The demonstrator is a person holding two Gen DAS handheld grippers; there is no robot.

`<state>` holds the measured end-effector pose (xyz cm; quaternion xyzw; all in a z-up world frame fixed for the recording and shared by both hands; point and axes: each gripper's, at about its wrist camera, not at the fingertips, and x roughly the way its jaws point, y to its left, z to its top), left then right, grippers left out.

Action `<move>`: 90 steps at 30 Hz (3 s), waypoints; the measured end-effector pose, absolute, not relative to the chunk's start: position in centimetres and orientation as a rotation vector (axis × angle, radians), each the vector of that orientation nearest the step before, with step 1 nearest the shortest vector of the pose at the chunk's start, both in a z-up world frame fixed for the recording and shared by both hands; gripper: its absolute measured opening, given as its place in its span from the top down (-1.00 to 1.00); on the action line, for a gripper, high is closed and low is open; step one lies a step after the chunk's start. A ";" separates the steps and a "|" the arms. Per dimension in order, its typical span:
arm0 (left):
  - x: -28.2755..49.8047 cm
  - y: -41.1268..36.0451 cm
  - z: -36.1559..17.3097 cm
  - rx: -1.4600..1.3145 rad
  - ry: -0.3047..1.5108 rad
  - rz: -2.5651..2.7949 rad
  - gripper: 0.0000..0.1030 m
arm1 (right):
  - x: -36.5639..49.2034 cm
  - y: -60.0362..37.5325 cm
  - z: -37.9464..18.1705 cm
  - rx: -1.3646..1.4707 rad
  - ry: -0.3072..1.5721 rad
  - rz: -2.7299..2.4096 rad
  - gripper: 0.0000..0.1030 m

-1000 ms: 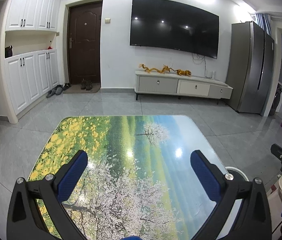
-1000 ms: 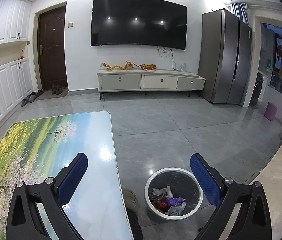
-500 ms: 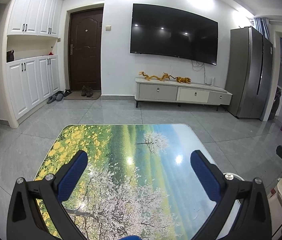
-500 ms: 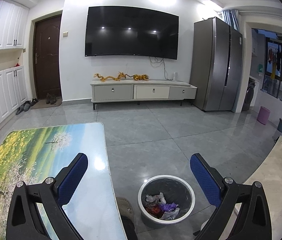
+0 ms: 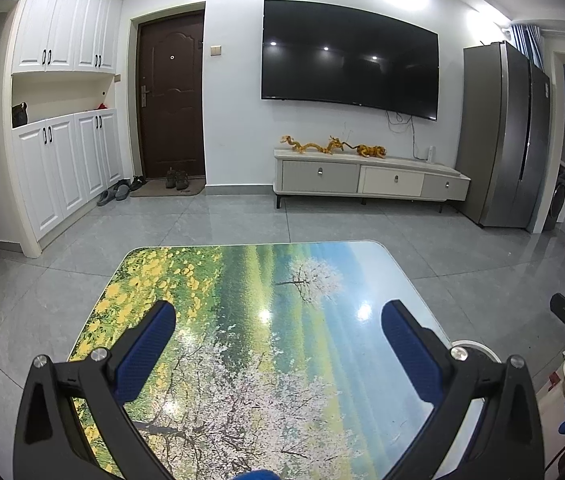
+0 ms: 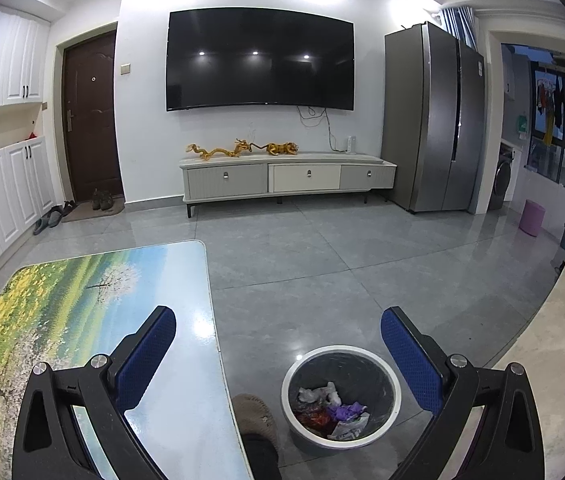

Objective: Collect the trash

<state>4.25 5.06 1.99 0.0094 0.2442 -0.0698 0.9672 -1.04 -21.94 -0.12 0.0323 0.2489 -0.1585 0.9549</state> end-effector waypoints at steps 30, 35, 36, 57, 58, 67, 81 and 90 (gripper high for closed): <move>4.1 -0.4 1.5 0.095 0.523 -0.152 -1.00 | -2.0 -25.3 -1.6 0.130 0.543 -0.299 -1.00; 3.8 -0.7 1.6 0.098 0.522 -0.146 -1.00 | -2.1 -25.6 -1.5 0.124 0.538 -0.297 -1.00; 3.7 -0.7 1.7 0.098 0.521 -0.141 -1.00 | -2.1 -25.6 -1.4 0.122 0.537 -0.292 -1.00; 2.7 0.2 3.4 0.078 0.443 -0.051 -1.00 | -0.3 -23.3 1.1 0.011 0.436 -0.207 -1.00; 2.7 0.2 3.4 0.078 0.443 -0.052 -1.00 | -0.3 -23.2 1.1 0.009 0.433 -0.204 -1.00; 2.7 0.3 3.4 0.081 0.439 -0.053 -1.00 | -0.2 -23.1 1.0 0.002 0.428 -0.205 -1.00; 2.6 0.7 3.4 0.073 0.447 -0.049 -1.00 | -0.1 -23.1 0.5 0.014 0.442 -0.207 -1.00; 2.8 1.0 2.7 0.069 0.445 -0.059 -1.00 | 0.0 -22.9 0.1 0.013 0.451 -0.210 -1.00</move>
